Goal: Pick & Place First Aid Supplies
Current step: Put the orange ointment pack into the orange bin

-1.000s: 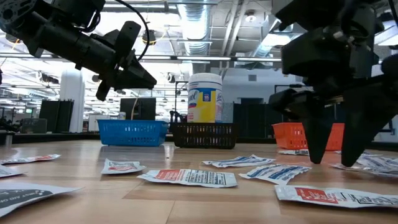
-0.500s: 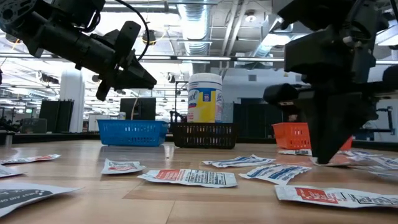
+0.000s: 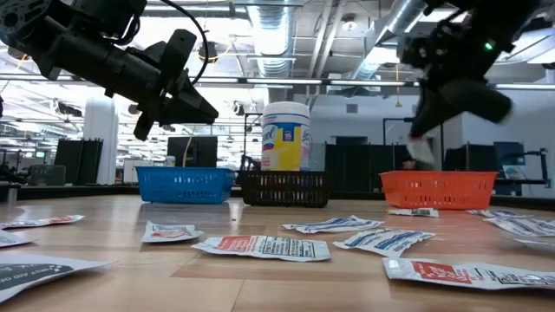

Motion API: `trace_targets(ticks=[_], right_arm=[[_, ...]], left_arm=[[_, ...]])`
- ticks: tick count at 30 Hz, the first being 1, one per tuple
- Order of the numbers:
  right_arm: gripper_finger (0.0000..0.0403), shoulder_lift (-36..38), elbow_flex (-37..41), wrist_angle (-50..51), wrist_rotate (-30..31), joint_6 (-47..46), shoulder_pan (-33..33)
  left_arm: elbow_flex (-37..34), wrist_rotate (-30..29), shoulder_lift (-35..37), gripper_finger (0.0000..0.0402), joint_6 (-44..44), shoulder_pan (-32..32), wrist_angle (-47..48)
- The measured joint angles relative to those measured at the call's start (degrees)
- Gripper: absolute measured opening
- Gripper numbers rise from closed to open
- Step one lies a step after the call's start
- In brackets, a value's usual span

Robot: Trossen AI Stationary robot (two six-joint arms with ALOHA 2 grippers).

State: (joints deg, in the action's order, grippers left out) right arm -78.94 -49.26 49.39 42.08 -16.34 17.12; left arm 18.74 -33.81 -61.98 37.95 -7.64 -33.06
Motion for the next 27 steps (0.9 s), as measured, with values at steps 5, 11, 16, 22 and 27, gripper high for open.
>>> trace_targets(ticks=[5, 11, 16, 22, 27], right_arm=[[0.0002, 8.2, 0.1, 12.5, 0.2, -14.4, -10.4], [0.0017, 13.0, 3.8, 6.2, -6.1, -3.3, -22.7], [0.0056, 12.4, 6.2, 0.4, -17.5, 5.8, -28.4], [0.0086, 10.5, 6.1, -4.9, -17.3, 6.4, -29.7], [0.0084, 10.5, 6.1, -13.2, -21.6, 6.5, -25.4]], left_arm=[[0.0, 0.0, 0.0, 0.0057, 0.0, 0.0, 0.0], [0.0, 0.0, 0.0, 0.0057, 0.0, 0.0, 0.0], [0.0, 0.0, 0.0, 0.0057, 0.0, 0.0, 0.0], [0.0, 0.0, 0.0, 0.0057, 0.0, 0.0, 0.0], [0.0, 2.2, 0.0, 0.0057, 0.0, 0.0, -0.1]])
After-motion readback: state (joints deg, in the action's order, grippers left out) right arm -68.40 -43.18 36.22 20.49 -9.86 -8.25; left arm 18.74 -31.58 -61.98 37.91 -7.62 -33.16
